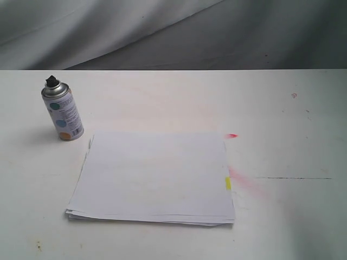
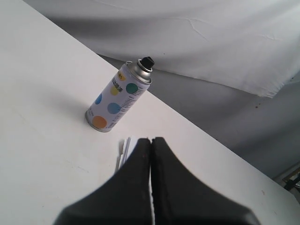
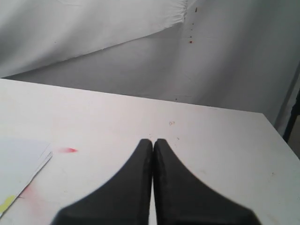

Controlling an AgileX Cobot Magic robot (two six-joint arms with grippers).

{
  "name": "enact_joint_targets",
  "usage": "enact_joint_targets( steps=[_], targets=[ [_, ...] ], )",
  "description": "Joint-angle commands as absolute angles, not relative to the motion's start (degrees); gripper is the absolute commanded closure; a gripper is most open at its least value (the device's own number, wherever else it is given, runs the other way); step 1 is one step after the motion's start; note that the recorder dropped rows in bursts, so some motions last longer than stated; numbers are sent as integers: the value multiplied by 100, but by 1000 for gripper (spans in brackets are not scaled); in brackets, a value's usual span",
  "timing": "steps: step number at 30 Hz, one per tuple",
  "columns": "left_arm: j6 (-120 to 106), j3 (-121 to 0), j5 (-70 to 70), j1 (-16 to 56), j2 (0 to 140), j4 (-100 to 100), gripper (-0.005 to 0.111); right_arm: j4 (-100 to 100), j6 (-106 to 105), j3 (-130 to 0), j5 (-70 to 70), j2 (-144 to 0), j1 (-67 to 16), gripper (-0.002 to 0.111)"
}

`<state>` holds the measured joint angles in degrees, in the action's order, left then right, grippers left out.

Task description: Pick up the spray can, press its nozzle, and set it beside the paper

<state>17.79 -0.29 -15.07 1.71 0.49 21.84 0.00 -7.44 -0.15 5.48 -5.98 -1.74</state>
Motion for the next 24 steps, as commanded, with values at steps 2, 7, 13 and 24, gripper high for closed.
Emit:
enact_joint_targets(
  steps=[2,7,13,24],
  targets=[
    [1735,0,-1500,159,21,2195,107,-91,-764,0,728,-560,-123,108],
    [1735,0,-1500,159,21,2195,107,-91,-764,0,728,-560,-123,108],
    [1735,0,-1500,159,21,2195,107,-91,-764,0,728,-560,-123,108],
    [1012,0,-1532,159,21,866,107,-91,-764,0,728,-560,-123,108]
  ],
)
